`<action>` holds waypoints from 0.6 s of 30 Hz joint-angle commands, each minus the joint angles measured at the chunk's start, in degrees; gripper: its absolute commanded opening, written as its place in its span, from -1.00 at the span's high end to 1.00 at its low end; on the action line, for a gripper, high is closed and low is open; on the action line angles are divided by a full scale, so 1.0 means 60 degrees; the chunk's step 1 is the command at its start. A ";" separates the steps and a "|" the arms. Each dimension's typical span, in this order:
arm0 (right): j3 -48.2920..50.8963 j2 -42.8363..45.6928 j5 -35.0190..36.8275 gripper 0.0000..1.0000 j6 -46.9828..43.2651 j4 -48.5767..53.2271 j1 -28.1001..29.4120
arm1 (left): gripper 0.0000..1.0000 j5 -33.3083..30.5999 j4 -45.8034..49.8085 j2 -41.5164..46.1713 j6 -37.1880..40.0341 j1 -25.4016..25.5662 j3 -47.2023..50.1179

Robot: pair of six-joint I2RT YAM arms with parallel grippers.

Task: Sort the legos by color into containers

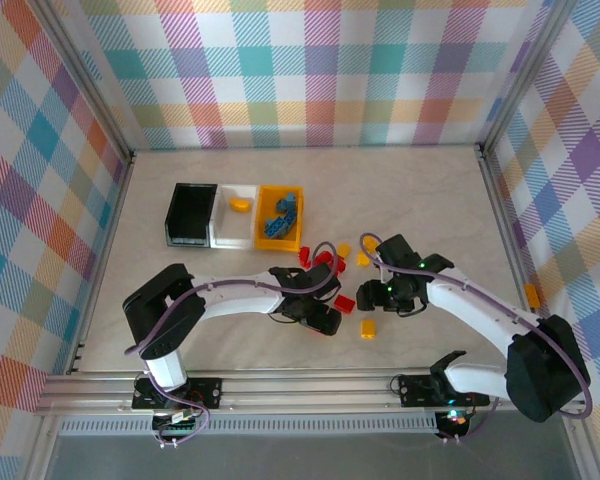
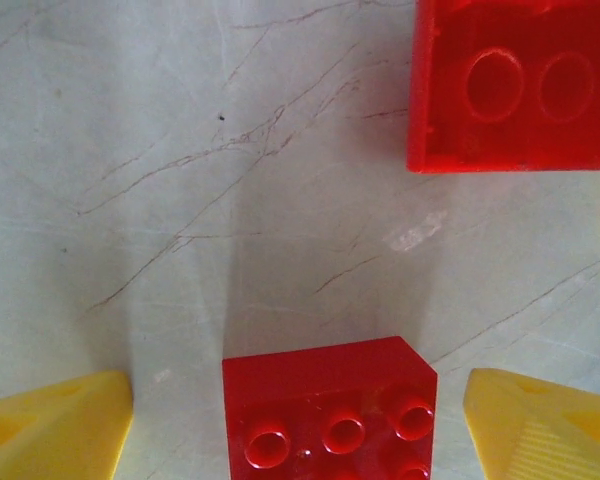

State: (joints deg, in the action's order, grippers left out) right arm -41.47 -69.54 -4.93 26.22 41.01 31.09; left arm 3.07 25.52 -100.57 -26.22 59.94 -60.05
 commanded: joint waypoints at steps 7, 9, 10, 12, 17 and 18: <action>0.0477 0.0099 -0.0291 -0.34 0.0357 -0.0373 0.0025 | -0.50 0.0188 0.0338 -0.0507 -0.0090 0.0425 -0.0348; 0.0562 0.0120 -0.0335 -0.33 0.0460 -0.0425 0.0097 | -0.46 0.0220 0.0365 -0.0510 -0.0129 0.0452 -0.0293; 0.0602 0.0097 -0.0325 -0.33 0.0513 -0.0436 0.0169 | -0.42 0.0221 0.0381 -0.0483 -0.0151 0.0468 -0.0261; 0.0634 0.0013 -0.0271 -0.33 0.0618 -0.0463 0.0363 | -0.37 0.0202 0.0427 -0.0398 -0.0179 0.0509 -0.0206; 0.0708 -0.0292 0.0011 -0.33 0.0906 -0.0521 0.0817 | -0.25 -0.0118 0.0627 -0.0178 -0.0240 0.0516 -0.0158; 0.0710 -0.0362 0.0070 -0.33 0.0947 -0.0541 0.0926 | -0.24 -0.0227 0.0678 -0.0138 -0.0277 0.0512 -0.0137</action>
State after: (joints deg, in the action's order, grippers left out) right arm -38.17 -70.54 -5.34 29.85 38.39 35.20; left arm 0.58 27.31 -101.93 -26.52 61.34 -61.34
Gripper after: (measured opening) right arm 0.665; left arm 0.626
